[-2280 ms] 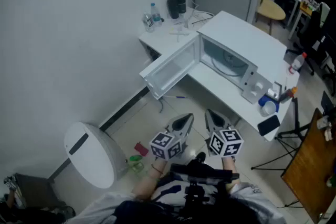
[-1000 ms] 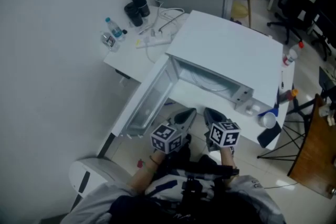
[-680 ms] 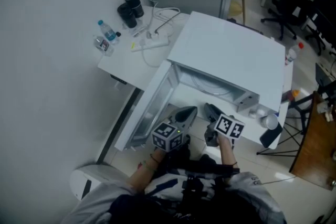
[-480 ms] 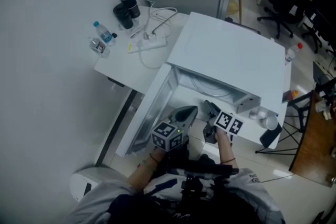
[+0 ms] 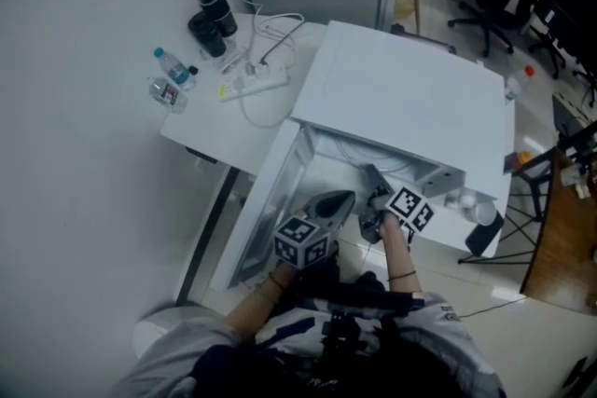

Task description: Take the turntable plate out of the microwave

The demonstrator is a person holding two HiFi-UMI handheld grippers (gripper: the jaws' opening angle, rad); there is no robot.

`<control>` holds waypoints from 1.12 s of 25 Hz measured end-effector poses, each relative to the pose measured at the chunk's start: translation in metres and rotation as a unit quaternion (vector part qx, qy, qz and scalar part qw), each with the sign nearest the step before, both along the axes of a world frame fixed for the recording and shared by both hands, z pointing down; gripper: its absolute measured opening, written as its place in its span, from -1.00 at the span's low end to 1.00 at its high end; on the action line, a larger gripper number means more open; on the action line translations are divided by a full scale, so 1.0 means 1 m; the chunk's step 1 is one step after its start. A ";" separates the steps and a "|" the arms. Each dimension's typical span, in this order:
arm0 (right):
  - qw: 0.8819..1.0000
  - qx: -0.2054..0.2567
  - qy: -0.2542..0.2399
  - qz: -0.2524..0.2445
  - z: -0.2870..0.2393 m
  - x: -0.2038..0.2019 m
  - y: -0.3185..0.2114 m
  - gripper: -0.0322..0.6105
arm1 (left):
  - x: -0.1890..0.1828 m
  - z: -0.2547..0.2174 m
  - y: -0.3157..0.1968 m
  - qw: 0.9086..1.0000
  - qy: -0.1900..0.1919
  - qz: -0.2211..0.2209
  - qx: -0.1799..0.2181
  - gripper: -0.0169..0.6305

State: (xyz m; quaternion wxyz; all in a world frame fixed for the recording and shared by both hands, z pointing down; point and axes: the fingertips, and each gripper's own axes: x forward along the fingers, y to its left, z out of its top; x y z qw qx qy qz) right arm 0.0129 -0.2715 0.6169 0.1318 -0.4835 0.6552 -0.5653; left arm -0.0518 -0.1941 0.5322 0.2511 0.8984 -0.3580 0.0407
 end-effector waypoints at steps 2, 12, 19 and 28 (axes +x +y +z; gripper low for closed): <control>1.000 -0.006 -0.020 0.022 0.003 0.002 -0.001 -0.45 | 0.000 0.002 0.000 1.000 -0.001 0.002 -0.006 -0.93; 0.995 -0.020 -0.051 0.080 0.004 0.010 0.002 -0.75 | -0.005 0.018 -0.005 0.999 0.007 -0.010 -0.038 -0.93; 0.998 0.017 -0.033 0.060 -0.014 0.014 0.010 -0.82 | -0.009 0.029 -0.013 0.996 0.043 -0.038 -0.075 -0.93; 0.999 -0.004 -0.030 0.023 0.003 0.004 0.037 -0.79 | -0.009 0.050 -0.026 0.987 0.070 -0.058 -0.130 -0.93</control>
